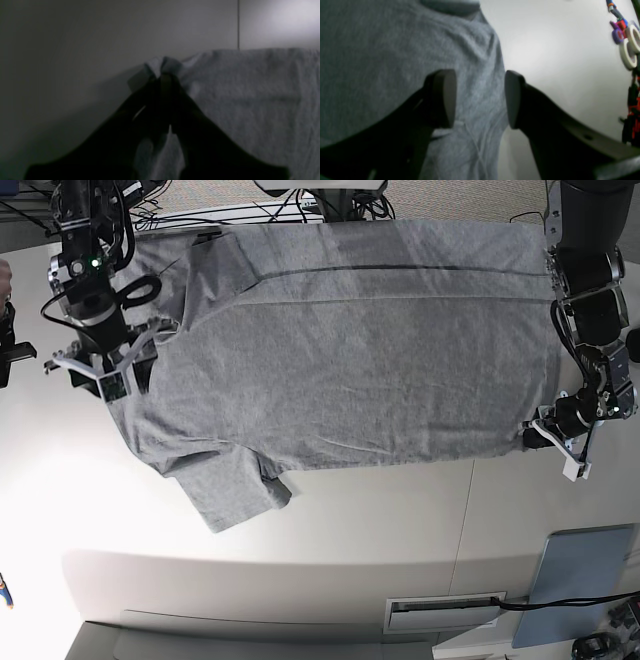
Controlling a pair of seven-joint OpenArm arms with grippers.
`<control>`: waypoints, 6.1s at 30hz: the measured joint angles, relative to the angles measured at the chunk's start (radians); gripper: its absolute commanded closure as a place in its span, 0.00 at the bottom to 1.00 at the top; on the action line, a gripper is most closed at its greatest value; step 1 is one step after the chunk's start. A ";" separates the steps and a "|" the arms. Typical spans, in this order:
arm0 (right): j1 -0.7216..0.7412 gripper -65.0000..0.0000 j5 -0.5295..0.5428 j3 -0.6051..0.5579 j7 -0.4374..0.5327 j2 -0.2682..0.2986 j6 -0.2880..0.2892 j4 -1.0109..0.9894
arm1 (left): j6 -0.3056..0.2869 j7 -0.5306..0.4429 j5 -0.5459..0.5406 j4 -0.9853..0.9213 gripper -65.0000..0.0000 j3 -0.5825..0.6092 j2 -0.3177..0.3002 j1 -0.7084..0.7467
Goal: Fold the T-shirt properly
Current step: 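Grasp the shirt's hem corners with both grippers, then lift the hem with both grippers and fold it over toward the collar, then hold the folded strip with both grippers and smooth it flat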
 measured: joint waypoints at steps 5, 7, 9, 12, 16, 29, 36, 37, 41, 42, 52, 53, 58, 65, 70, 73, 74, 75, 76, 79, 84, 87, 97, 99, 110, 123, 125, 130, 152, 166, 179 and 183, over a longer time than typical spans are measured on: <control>0.121 0.52 0.055 0.000 -0.002 -0.001 0.062 -0.127 | -0.003 0.018 -0.005 0.000 1.00 0.000 0.000 -0.001; 0.195 0.52 0.086 -0.002 -0.004 -0.003 0.089 -0.206 | -0.003 0.021 -0.007 0.000 1.00 0.000 0.001 -0.001; 0.280 0.52 0.111 -0.002 -0.010 -0.005 0.108 -0.300 | -0.003 0.023 -0.008 0.001 1.00 0.000 0.002 -0.001; 0.426 0.52 0.173 -0.008 -0.053 -0.004 0.139 -0.465 | -0.003 0.026 -0.006 0.000 1.00 0.000 0.002 -0.002; 0.640 0.52 0.221 -0.087 -0.083 -0.001 0.159 -0.711 | -0.004 0.026 -0.010 0.000 1.00 0.000 0.003 -0.002; 1.093 0.53 0.233 -0.330 -0.089 -0.168 0.186 -1.447 | -0.007 0.026 -0.011 0.000 1.00 0.000 0.002 0.000; 1.114 0.58 0.232 -0.330 -0.075 -0.188 0.185 -1.521 | -0.007 0.026 -0.011 0.000 1.00 0.000 0.002 0.000; 1.114 0.64 0.231 -0.330 -0.075 -0.188 0.183 -1.521 | -0.007 0.026 -0.011 0.000 1.00 0.000 0.002 0.000; 1.114 1.00 0.233 -0.330 -0.076 -0.188 0.182 -1.521 | -0.007 0.014 -0.006 0.000 1.00 0.000 0.002 0.000; 1.114 1.00 0.233 -0.330 -0.071 -0.188 0.182 -1.522 | -0.007 0.008 -0.005 0.000 1.00 0.000 0.002 0.000; 1.094 1.00 0.172 -0.330 -0.159 -0.192 0.177 -1.302 | 0.002 0.119 -0.031 0.096 1.00 0.002 0.002 0.016; 1.081 1.00 0.173 -0.330 -0.182 -0.188 0.163 -1.238 | 0.001 0.161 -0.065 0.127 1.00 0.002 -0.002 0.024; 0.914 1.00 0.132 -0.326 -0.267 -0.140 0.117 -0.901 | 0.035 0.269 -0.270 0.348 1.00 0.002 -0.048 0.133; 0.658 1.00 0.113 -0.199 -0.306 -0.103 0.100 -0.576 | 0.092 0.303 -0.359 0.671 1.00 -0.029 -0.078 0.397; 0.437 1.00 0.109 -0.070 -0.322 -0.102 0.101 -0.385 | 0.081 0.306 -0.424 0.779 1.00 -0.111 -0.067 0.542; 0.347 1.00 0.118 -0.009 -0.309 -0.102 0.100 -0.265 | 0.045 0.305 -0.472 0.804 1.00 -0.169 -0.063 0.602; 0.315 1.00 0.121 0.008 -0.307 -0.101 0.100 -0.228 | 0.026 0.305 -0.501 0.809 1.00 -0.188 -0.063 0.623; 0.280 1.00 0.117 0.021 -0.305 -0.100 0.100 -0.197 | 0.011 0.306 -0.527 0.811 1.00 -0.205 -0.062 0.643; 0.244 1.00 0.114 0.031 -0.309 -0.100 0.100 -0.171 | 0.001 0.306 -0.541 0.811 1.00 -0.218 -0.062 0.663; 0.154 1.00 0.117 0.037 -0.318 -0.102 0.103 -0.112 | 0.001 0.307 -0.547 0.808 1.00 -0.237 -0.062 0.714; 0.069 1.00 0.100 0.037 -0.307 -0.102 0.082 -0.055 | 0.001 0.306 -0.562 0.809 1.00 -0.236 -0.062 0.765; 0.035 1.00 0.064 0.037 -0.311 -0.101 0.061 -0.052 | -0.027 0.307 -0.562 0.808 1.00 -0.236 -0.062 0.789; -0.009 1.00 0.047 0.037 -0.343 -0.102 0.058 -0.051 | -0.030 0.307 -0.566 0.808 1.00 -0.236 -0.062 0.795; -0.009 1.00 0.024 0.037 -0.348 -0.102 0.057 -0.051 | -0.030 0.307 -0.566 0.808 1.00 -0.236 -0.062 0.795; -0.009 1.00 0.024 0.037 -0.397 -0.102 0.057 -0.051 | -0.030 0.307 -0.566 0.808 1.00 -0.236 -0.062 0.795; -0.019 0.74 0.009 0.037 -0.392 -0.102 0.111 -0.051 | -0.030 0.311 -0.565 0.808 1.00 -0.236 -0.062 0.795; -0.025 0.65 0.001 0.037 -0.399 -0.101 0.107 -0.051 | -0.030 0.311 -0.565 0.808 1.00 -0.236 -0.062 0.795; -0.025 0.64 0.002 0.037 -0.414 -0.101 0.084 -0.051 | -0.030 0.311 -0.565 0.808 1.00 -0.236 -0.062 0.795; -0.025 0.64 0.002 0.037 -0.410 -0.101 0.061 -0.051 | -0.033 0.634 -0.718 0.883 1.00 -0.371 -0.062 0.829; -0.024 0.64 0.002 0.037 -0.403 -0.101 0.061 -0.050 | 0.008 0.514 -0.562 0.883 0.54 -0.372 -0.039 0.881; -0.024 0.64 0.002 0.037 -0.403 -0.101 0.061 -0.050 | 0.115 0.390 -0.346 0.882 0.51 -0.374 0.059 0.879; -0.025 0.64 0.002 0.037 -0.396 -0.097 0.062 -0.050 | 0.115 0.377 -0.386 0.854 0.51 -0.381 0.064 0.878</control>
